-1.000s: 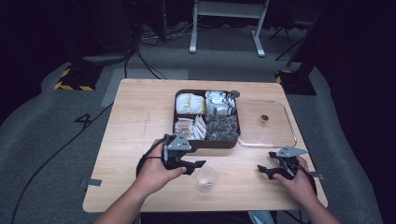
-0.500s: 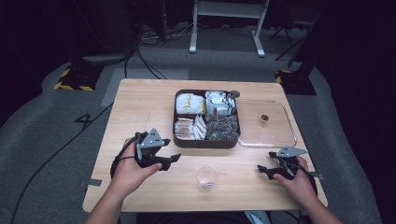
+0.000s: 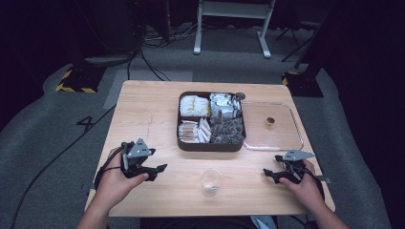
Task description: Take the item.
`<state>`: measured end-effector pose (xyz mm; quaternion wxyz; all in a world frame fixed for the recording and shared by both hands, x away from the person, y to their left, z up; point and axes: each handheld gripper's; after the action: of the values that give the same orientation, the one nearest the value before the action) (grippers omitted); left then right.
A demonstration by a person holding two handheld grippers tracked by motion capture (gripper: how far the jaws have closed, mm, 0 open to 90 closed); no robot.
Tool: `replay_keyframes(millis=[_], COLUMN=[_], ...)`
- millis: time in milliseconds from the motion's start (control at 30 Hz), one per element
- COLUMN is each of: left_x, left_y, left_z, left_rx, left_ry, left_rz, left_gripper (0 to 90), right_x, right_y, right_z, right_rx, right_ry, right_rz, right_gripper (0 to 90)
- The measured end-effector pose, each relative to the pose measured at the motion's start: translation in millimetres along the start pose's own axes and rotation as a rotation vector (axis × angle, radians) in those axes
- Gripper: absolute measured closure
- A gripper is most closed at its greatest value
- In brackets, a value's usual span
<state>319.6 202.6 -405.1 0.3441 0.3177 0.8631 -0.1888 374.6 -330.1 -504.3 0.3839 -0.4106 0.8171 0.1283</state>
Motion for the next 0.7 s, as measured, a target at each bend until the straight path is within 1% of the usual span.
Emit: replay_keyframes(millis=[100,200,233,333,500,533,567,633,700], left_x=[4.5,11.9,14.1,21.1,32.8,35.3,40.0,42.5,50.3], left_y=[3.2,7.1,9.2,16.0,28.8,30.8,35.2,37.0,42.5], left_z=[-0.6,0.2,0.4,1.7,6.0,7.2,9.1,10.1,12.9], left_rx=[-0.016,-0.030,-0.036,-0.052,-0.070,-0.077,-0.080,-0.087,-0.100], left_ry=[0.022,0.044,0.053,0.072,0.099,0.097,0.106,0.108,0.118], left_rz=[0.002,-0.022,-0.022,-0.049,-0.081,-0.086,-0.093,-0.097,-0.118], left_gripper=[31.6,31.3,31.0,30.5,30.5,30.5,30.5,30.4,30.2], right_x=[0.0,0.0,0.0,0.0,0.0,0.0,0.0,0.0,0.0], right_y=[0.0,0.0,0.0,0.0,0.0,0.0,0.0,0.0,0.0], right_z=[0.0,0.0,0.0,0.0,0.0,0.0,0.0,0.0,0.0], right_rx=[0.000,0.000,0.000,0.000,0.000,0.000,0.000,0.000,0.000], right_ry=[0.000,0.000,0.000,0.000,0.000,0.000,0.000,0.000,0.000], right_rz=[0.000,0.000,0.000,0.000,0.000,0.000,0.000,0.000,0.000], right_gripper=[17.5,17.5,17.5,17.5,17.5,17.5,17.5,17.5,17.5])
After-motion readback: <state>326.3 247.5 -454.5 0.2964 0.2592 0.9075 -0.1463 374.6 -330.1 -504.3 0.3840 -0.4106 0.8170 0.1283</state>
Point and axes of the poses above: each handheld gripper's, and its own axes: z roughly forward along the jaws, x roughly out of its underside, y roughly to its left, and after that the axes turned 8 degrees about -z, right-handed
